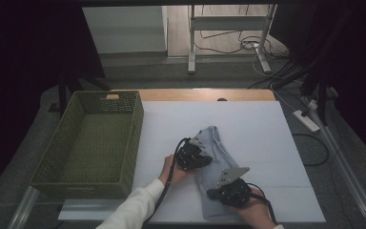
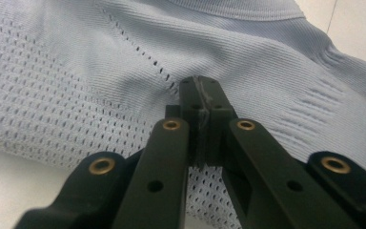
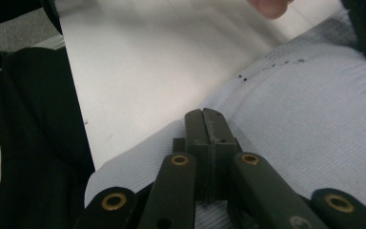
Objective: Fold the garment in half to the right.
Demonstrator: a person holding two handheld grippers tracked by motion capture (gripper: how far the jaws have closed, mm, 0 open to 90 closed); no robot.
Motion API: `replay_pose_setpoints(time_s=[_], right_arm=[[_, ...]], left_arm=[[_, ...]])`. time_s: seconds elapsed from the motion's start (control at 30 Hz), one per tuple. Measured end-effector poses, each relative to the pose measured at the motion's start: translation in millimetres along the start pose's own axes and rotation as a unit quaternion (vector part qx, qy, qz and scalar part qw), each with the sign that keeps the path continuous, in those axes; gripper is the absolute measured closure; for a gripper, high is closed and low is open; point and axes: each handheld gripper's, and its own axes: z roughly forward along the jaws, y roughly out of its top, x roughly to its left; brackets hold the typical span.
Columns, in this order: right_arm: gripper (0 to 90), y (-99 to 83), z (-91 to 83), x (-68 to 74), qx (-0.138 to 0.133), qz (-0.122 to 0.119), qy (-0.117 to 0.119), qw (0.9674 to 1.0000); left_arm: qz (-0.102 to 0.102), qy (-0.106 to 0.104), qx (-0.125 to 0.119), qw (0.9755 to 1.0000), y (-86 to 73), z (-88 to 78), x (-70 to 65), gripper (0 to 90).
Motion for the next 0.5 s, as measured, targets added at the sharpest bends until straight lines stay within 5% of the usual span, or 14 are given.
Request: replay_pose_setpoints(time_s=[0.5], right_arm=[[89.7,-4.8,7.1,-0.1,0.013,-0.008,0.011,0.9998]], left_arm=[[-0.006,-0.007,0.002,1.0000,-1.6,3.5,3.7,89.3]])
